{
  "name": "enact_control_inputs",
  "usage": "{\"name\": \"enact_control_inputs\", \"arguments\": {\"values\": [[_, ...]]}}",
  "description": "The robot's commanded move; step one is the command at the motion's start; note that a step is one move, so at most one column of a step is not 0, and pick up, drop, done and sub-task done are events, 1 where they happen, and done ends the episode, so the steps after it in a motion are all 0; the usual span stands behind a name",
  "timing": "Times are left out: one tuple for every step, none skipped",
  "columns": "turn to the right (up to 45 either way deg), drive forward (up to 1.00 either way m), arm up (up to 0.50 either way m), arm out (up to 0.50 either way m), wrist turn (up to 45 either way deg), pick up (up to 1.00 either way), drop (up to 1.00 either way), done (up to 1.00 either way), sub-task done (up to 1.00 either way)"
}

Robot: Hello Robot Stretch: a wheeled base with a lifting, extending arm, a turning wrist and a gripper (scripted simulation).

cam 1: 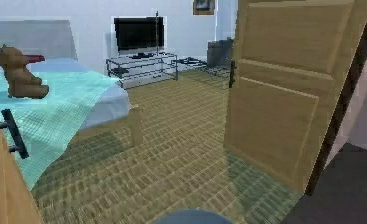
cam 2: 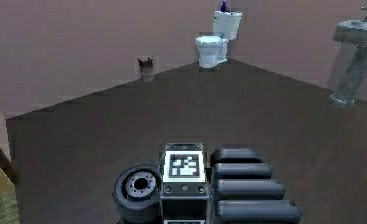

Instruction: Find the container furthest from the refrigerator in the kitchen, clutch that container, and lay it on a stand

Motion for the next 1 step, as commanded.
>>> {"name": "enact_control_inputs", "arguments": {"values": [[12.0,0.00,0.00,0.00,0.0,0.00,0.00,0.00,0.00]]}}
